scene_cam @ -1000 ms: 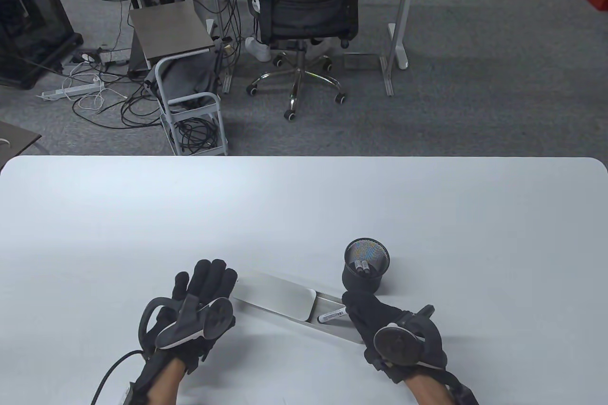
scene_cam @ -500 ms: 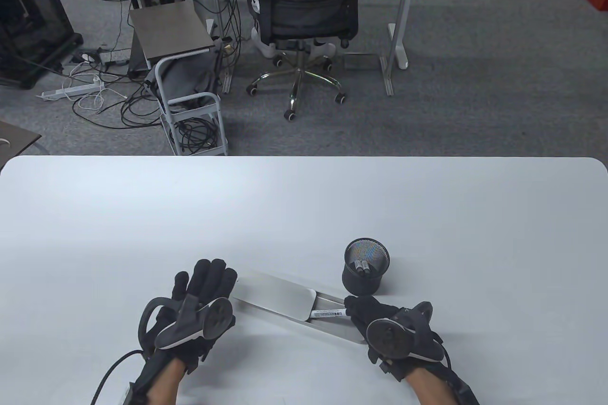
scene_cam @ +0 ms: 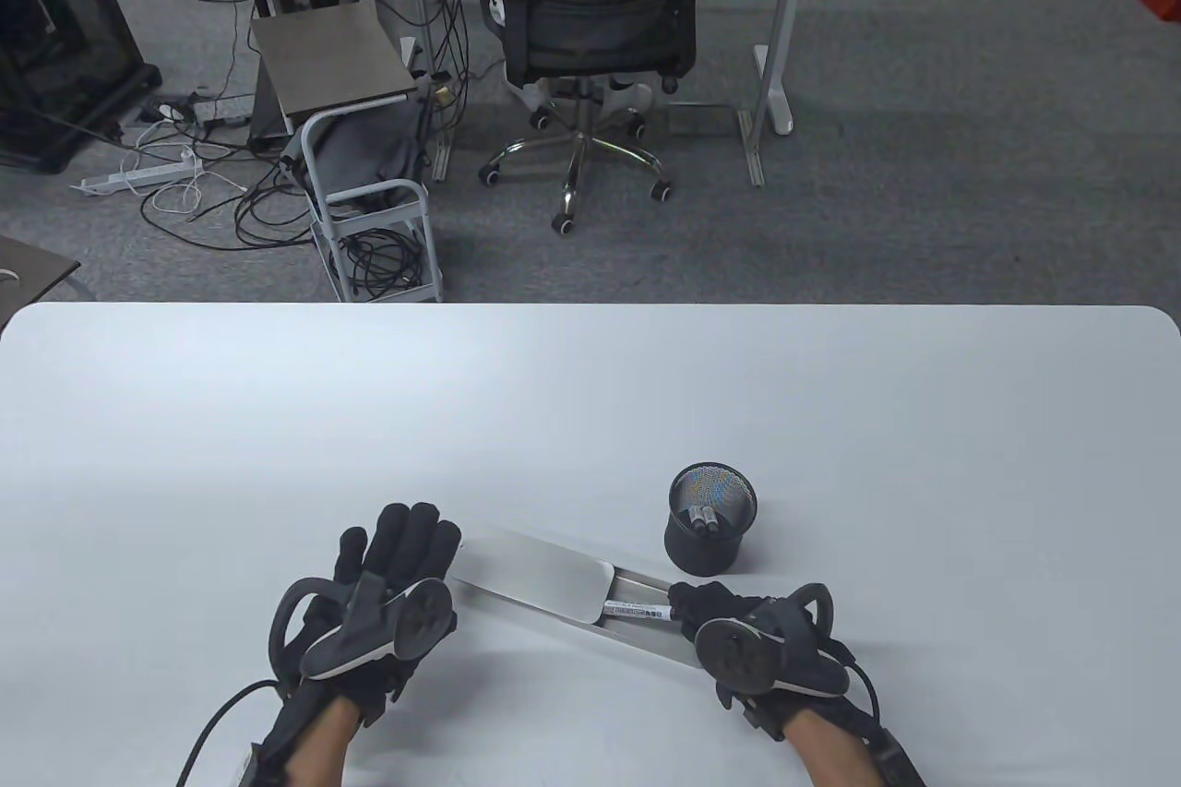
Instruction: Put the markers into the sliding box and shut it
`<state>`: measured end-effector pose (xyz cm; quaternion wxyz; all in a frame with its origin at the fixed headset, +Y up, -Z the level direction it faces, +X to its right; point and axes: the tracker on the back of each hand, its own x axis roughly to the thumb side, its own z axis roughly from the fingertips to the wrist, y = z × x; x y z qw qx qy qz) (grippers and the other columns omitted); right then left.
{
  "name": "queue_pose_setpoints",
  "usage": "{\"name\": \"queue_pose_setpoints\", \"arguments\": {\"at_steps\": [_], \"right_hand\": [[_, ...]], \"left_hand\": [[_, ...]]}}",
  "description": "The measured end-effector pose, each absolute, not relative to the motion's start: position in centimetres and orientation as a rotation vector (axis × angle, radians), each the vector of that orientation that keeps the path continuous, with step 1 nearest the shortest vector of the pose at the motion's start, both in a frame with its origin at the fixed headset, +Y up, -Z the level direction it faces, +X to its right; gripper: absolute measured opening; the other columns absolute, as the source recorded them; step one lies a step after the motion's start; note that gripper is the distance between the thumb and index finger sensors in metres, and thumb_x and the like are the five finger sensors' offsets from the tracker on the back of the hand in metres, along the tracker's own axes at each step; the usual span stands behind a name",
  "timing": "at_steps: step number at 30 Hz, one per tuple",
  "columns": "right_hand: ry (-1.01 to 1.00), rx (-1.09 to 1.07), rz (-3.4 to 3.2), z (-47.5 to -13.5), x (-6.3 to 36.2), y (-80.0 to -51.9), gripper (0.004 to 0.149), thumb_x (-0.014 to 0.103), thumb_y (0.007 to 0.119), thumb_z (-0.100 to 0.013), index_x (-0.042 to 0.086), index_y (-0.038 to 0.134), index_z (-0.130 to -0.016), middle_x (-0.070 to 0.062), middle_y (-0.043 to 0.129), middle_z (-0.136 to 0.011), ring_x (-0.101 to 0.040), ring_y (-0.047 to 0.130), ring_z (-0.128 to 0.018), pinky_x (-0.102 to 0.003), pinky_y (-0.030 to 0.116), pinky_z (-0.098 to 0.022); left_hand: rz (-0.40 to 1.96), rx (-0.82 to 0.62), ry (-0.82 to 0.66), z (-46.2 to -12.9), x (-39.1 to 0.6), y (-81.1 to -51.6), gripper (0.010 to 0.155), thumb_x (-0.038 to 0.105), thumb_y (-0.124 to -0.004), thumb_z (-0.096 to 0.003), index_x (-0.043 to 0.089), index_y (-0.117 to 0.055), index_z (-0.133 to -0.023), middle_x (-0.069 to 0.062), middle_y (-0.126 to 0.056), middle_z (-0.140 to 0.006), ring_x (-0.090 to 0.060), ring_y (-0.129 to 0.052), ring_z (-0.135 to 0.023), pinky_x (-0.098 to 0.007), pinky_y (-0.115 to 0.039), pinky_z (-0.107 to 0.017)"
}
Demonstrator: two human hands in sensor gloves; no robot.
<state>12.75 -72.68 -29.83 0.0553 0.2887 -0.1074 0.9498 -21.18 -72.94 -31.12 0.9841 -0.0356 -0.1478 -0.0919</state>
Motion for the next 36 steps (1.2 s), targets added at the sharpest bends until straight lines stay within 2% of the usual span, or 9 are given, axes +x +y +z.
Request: {"name": "queue_pose_setpoints", "arguments": {"at_steps": [36], "right_hand": [[-0.328, 1.086, 3.034, -30.0, 10.3, -74.2, 0.034, 0.028, 0.093, -0.037, 0.02, 0.097, -0.069, -0.001, 0.119, -0.053, -0.006, 0.101, -0.009, -0.024, 0.089, -0.003]], "left_hand": [[-0.185, -0.08, -0.3, -31.1, -21.1, -73.0, 0.089, 0.06, -0.068, -0.044, 0.03, -0.014, -0.109, 0.0, -0.009, -0.119, -0.032, -0.014, -0.111, -0.06, -0.027, -0.076]]}}
